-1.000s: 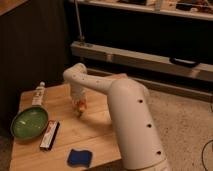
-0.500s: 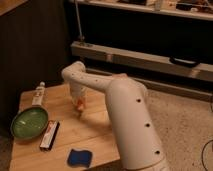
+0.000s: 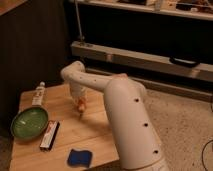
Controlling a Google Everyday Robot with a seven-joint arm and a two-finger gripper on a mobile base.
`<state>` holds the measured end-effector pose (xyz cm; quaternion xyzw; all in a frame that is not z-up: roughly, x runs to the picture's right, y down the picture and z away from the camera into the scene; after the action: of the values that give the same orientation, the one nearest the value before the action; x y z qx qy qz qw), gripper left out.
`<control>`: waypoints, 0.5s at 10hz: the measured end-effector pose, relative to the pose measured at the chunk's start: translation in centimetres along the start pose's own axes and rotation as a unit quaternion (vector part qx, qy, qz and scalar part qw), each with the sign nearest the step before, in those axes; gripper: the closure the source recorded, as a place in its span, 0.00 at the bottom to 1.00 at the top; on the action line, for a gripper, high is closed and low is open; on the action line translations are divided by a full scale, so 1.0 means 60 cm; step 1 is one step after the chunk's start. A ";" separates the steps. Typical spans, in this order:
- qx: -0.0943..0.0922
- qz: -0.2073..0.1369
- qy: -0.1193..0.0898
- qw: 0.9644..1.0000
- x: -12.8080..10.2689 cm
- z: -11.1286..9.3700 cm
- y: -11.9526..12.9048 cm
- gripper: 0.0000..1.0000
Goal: Drag the pepper across the table
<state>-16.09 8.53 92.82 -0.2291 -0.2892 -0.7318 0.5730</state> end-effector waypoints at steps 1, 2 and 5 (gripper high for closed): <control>-0.001 -0.002 -0.001 1.000 -0.003 -0.001 0.000 0.69; -0.002 -0.006 -0.002 1.000 -0.009 -0.001 -0.001 0.72; -0.003 -0.014 -0.007 1.000 -0.033 0.000 0.000 0.90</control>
<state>-15.62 9.90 91.49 -0.2323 -0.2943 -0.7389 0.5598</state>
